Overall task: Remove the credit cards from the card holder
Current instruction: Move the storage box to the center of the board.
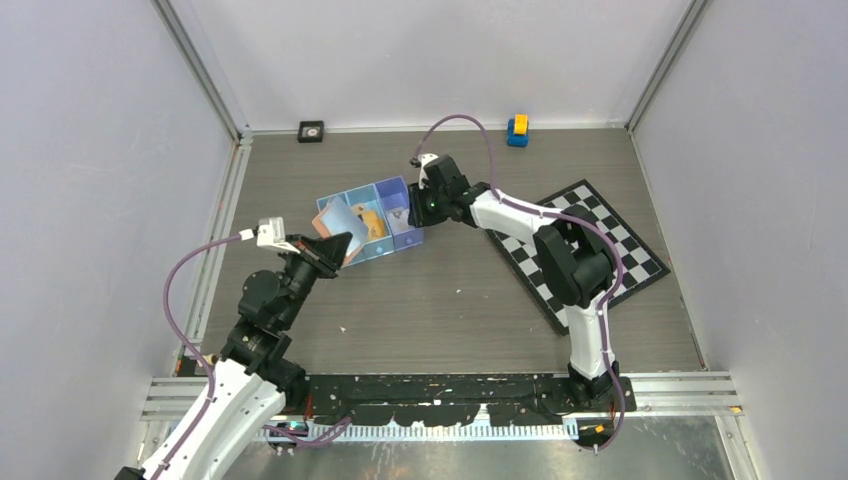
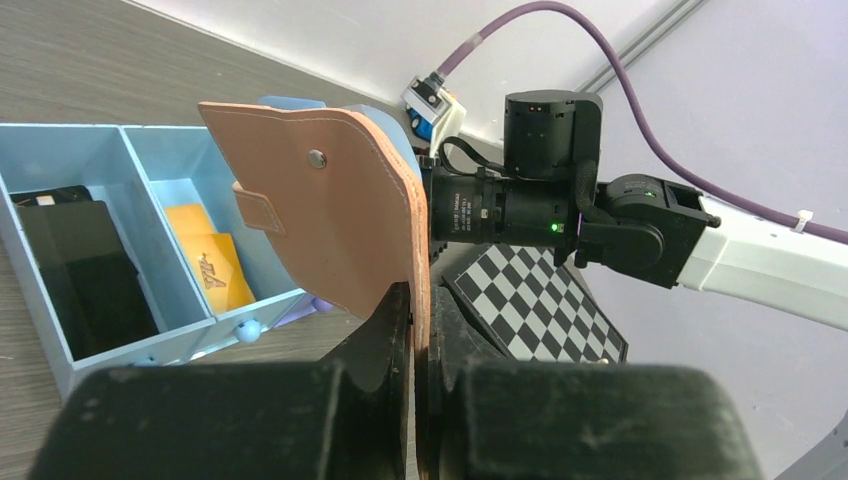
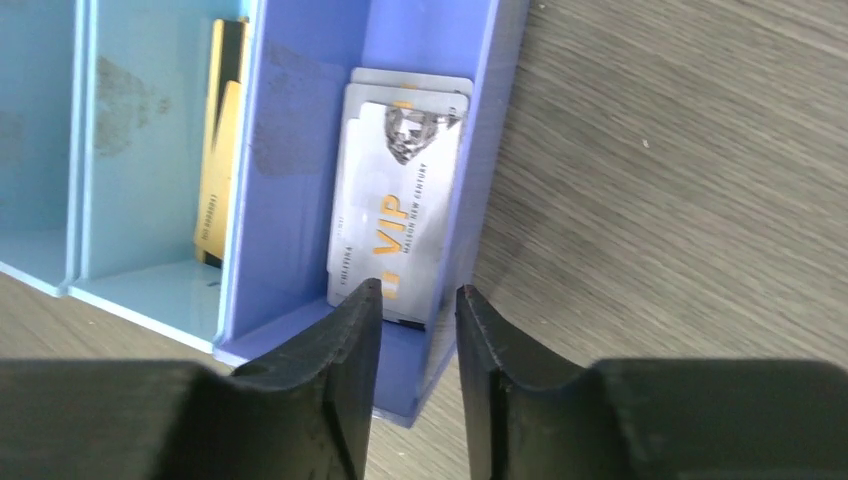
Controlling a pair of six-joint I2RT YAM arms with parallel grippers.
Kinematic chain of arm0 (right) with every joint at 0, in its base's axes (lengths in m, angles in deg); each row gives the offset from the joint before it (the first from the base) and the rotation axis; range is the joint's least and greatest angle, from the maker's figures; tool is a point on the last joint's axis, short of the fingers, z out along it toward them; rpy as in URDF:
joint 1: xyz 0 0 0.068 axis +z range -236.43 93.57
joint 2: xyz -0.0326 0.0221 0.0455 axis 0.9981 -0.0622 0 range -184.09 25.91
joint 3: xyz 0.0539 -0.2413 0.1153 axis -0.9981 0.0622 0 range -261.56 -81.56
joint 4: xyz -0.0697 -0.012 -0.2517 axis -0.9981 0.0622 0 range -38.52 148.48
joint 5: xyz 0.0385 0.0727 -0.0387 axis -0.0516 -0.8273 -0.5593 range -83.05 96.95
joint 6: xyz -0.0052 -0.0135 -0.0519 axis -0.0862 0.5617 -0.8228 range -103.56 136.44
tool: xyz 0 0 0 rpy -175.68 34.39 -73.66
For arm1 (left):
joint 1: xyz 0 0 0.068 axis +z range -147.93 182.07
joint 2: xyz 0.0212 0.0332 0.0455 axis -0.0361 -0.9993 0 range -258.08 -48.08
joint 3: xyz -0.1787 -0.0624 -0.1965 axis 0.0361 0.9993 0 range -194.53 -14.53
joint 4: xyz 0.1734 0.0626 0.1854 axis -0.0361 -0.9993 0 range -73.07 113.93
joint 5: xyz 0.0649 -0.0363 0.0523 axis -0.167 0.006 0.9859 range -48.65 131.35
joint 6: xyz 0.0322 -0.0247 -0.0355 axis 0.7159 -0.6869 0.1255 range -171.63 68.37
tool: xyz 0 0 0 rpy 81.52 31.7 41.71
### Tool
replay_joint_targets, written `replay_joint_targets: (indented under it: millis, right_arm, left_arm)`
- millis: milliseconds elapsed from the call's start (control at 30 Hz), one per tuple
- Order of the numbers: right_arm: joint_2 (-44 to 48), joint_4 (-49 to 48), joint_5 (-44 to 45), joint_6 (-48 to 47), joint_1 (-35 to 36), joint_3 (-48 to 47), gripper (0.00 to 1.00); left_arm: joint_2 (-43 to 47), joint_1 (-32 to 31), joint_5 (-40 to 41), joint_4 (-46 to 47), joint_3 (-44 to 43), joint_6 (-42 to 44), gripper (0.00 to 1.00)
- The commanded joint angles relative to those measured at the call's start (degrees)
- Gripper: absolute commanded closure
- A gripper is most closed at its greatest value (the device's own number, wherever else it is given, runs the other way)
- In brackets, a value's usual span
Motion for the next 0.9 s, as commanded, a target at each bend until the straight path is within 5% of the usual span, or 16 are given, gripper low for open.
replay_joint_targets:
  millis: [0,167,300,533,667,867]
  right_arm:
    - [4.17,-3.7,1.1,3.15,0.46,-1.22,0.55]
    - [11.94,-5.1,5.82,7.88,-0.77,4.27,0.41]
    - [19.87,-5.08,4.87,11.43,-2.08,10.02,0.19]
    - [33.04,-11.34,-1.03,18.9,-2.23,23.74,0.15]
    - [36.43,-22.84,-5.02,24.62,-3.84,34.22,0.13]
    - [33.43,-53.16,-17.89,42.75,-10.79,45.29,0.13]
  left_arm:
    - [-0.99,0.08,-2.8,6.33,-1.34,0.03,1.0]
    - [-5.19,0.08,-8.45,9.27,-2.05,0.03,1.0]
    - [-10.26,0.12,-13.86,11.62,-3.23,-0.23,1.0]
    - [-17.25,0.08,-24.04,20.55,-3.24,-1.26,1.0]
    - [-20.48,0.08,-27.66,29.49,-1.37,-3.94,1.0]
    - [-25.58,0.08,-32.28,43.13,0.67,-8.4,1.0]
